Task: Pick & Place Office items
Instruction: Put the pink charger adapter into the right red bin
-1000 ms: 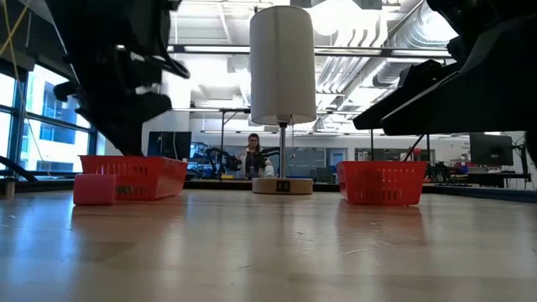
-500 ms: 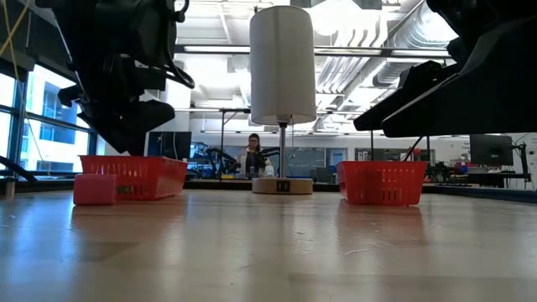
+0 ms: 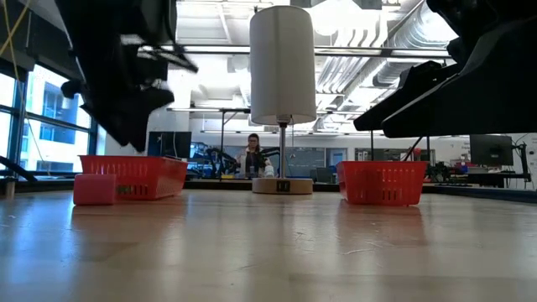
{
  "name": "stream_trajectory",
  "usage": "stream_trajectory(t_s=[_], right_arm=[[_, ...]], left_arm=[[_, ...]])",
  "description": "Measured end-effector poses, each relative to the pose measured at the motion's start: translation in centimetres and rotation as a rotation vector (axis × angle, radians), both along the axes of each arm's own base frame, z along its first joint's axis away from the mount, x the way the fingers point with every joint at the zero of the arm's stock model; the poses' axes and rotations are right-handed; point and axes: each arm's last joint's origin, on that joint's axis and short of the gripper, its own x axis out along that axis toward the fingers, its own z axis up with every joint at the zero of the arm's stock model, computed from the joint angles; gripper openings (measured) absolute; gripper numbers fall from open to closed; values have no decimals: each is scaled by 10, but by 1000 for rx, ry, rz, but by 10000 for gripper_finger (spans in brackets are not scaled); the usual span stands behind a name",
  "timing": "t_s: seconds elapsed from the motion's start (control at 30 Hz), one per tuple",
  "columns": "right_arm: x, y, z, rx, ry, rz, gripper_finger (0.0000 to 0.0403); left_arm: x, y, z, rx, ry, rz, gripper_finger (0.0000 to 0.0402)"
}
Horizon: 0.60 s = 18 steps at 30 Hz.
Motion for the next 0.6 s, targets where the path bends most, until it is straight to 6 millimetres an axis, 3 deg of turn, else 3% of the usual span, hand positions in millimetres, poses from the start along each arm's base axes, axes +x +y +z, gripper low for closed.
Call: stream_trajectory(t_s=[0.27, 0.6], right_arm=[[0, 0, 0, 0, 0, 0, 394], [0, 0, 0, 1, 0, 0, 394]], left_arm=[[-6, -22, 27, -129, -78, -162, 186], [-22, -64, 29, -252, -90, -302, 186]])
